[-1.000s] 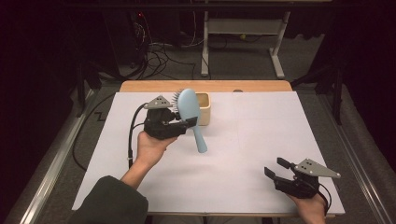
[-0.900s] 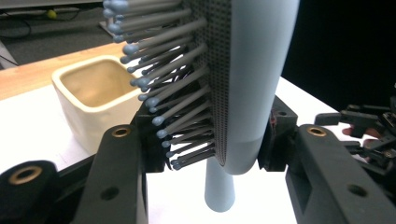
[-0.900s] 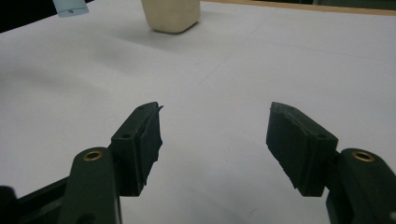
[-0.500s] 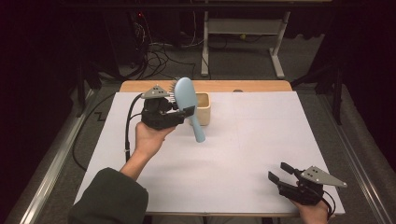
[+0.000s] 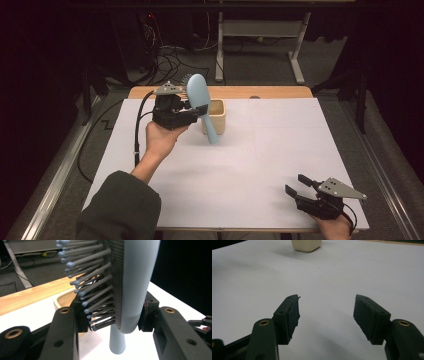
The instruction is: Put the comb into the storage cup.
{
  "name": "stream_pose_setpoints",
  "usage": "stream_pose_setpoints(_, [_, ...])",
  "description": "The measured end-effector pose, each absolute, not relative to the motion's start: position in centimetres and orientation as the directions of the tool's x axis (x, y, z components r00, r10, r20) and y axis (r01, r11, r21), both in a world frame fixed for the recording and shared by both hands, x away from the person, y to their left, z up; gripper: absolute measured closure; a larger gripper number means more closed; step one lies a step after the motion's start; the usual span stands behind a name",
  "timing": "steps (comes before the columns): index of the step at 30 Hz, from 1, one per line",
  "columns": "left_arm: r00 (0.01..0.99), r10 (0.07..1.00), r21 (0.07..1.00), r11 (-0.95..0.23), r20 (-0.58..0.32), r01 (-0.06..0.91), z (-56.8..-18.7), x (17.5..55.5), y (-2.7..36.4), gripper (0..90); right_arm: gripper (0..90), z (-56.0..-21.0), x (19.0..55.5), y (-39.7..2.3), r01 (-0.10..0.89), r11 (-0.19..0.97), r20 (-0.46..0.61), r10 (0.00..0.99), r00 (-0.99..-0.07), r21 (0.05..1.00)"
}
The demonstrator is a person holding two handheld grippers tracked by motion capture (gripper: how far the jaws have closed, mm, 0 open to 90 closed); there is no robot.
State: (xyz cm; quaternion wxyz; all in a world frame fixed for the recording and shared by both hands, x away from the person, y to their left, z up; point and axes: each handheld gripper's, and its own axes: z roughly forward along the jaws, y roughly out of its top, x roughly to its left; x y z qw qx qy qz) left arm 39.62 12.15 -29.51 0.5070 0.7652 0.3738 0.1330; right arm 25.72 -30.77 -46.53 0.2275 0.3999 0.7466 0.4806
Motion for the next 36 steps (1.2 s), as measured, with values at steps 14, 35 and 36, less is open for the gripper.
stream_pose_setpoints(14, [0.675,0.717,0.886,-0.183,-0.177,0.426,-28.5,41.0,12.0,54.7,37.9,-46.5,25.5,-31.0,0.373,0.204,0.052,0.818,-0.573,0.905])
stream_pose_setpoints(35, [0.626,0.764,0.894,-0.160,-0.157,0.418,-27.2,44.0,10.8,54.7,36.0,-46.5,25.6,-31.4,0.396,0.160,0.087,0.839,-0.537,0.904])
stream_pose_setpoints(36, [0.624,0.766,0.894,-0.161,-0.154,0.417,-27.1,44.1,10.7,54.7,36.0,-46.5,25.7,-31.4,0.398,0.160,0.088,0.840,-0.536,0.903])
